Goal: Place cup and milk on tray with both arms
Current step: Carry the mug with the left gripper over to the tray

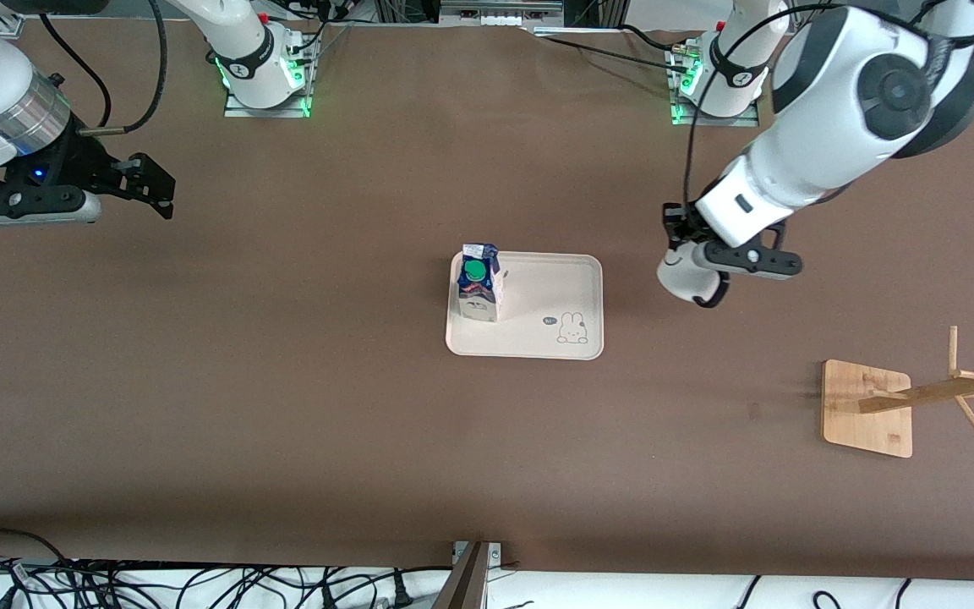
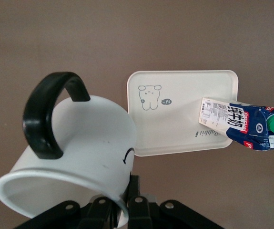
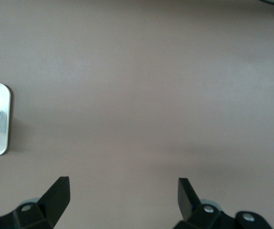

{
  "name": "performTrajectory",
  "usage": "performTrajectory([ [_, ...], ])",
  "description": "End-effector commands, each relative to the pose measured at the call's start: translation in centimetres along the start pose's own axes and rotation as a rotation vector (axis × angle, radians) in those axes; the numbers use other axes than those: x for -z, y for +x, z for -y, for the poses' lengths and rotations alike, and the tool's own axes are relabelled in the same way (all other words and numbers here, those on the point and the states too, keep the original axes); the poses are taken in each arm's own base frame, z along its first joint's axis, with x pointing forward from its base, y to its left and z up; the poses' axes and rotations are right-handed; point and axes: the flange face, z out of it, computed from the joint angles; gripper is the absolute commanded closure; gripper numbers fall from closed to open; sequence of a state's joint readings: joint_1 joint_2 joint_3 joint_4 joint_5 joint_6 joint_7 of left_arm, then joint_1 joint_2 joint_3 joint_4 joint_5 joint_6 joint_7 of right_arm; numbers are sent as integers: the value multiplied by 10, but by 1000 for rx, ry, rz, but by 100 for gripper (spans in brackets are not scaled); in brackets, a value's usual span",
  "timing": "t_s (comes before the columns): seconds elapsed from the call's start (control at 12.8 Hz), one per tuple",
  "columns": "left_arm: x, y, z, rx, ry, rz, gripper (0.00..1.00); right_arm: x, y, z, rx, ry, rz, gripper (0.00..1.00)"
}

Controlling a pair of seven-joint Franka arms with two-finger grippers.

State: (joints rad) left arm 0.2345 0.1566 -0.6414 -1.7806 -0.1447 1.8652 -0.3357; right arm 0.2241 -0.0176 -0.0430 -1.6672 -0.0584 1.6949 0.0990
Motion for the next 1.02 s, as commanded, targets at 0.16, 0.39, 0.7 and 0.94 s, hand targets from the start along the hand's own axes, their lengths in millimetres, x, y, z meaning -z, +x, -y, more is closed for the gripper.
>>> performTrajectory([
  [0.16,-73,19,-37,17,-18,161,100,3,2,-2,3,-16,6,0],
  [0.39,-103,21,-88,-16,35,203,100,3,1,-3,3,-16,6,0],
  [0.7,-157,31,-135,-22,157,193,100,3,1,-3,3,-16,7,0],
  [0.94,-190,42,-124,50,172,227,100,4,1,-3,3,-16,4,0],
])
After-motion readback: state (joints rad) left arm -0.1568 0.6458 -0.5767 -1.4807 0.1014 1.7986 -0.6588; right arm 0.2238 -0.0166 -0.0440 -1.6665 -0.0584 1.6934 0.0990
